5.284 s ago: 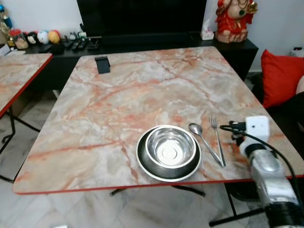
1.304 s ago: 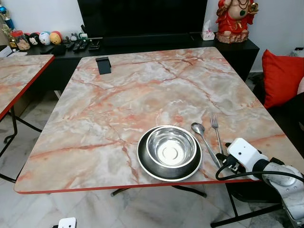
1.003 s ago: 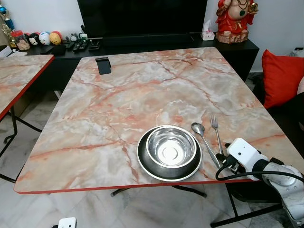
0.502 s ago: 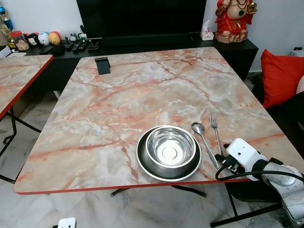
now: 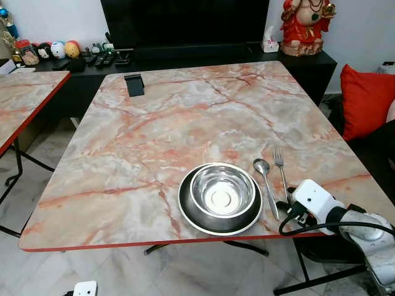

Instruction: Setting the table

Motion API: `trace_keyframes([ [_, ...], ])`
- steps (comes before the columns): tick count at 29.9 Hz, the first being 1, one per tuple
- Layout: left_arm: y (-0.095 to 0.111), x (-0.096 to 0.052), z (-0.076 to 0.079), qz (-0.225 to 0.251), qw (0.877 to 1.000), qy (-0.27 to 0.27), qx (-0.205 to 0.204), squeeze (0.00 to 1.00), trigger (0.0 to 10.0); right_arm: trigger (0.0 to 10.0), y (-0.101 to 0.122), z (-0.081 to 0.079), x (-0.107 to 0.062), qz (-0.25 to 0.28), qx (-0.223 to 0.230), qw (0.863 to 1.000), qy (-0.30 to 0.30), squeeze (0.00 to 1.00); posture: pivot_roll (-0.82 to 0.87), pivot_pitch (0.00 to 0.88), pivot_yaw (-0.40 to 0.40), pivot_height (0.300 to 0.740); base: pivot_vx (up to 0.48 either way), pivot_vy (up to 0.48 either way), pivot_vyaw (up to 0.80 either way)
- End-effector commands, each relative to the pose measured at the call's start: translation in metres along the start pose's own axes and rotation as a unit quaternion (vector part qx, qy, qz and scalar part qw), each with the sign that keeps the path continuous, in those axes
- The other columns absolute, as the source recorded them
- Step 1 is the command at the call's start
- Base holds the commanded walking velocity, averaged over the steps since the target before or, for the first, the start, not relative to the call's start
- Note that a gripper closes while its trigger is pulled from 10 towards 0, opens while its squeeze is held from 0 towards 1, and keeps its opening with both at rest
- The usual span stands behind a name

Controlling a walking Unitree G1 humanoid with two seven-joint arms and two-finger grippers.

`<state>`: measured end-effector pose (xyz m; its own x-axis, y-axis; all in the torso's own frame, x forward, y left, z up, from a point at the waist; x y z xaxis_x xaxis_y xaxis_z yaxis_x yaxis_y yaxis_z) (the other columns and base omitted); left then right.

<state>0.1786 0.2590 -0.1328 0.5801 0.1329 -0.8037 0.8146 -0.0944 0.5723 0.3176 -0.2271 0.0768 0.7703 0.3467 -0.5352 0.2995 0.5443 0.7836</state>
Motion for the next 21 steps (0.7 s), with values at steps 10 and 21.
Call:
trace_keyframes([
  [10, -0.004, -0.001, -0.002, -0.01, 1.0, 0.005, -0.001, 0.0, 10.0, 10.0, 0.007, 0.019, 0.001, 0.017, -0.007, 0.998, -0.066, 0.0, -0.13, 0.0, 0.082, 0.707, 0.0, 0.0, 0.0],
  [21, -0.004, 0.0, 0.004, -0.009, 1.0, 0.0, 0.001, 0.0, 10.0, 10.0, 0.046, 0.049, -0.004, 0.136, 0.036, 0.973, -0.183, 0.0, -0.13, 0.0, 0.087, 0.707, 0.0, 0.0, 0.0],
])
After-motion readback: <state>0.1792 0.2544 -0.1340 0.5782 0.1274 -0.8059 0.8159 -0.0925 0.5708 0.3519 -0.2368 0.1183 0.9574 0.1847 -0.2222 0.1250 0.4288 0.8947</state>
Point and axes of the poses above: a point about 5 cm out from each wrist's last joint towards the gripper, its own x axis pointing out of the wrist towards the gripper, its own y axis along the axis of the wrist's last joint, z = x × y, the point moved 6 cm from there along x, pointing out of the wrist towards the gripper, and after that the axes turned 10 degrees about x, right-handed, at the moved point
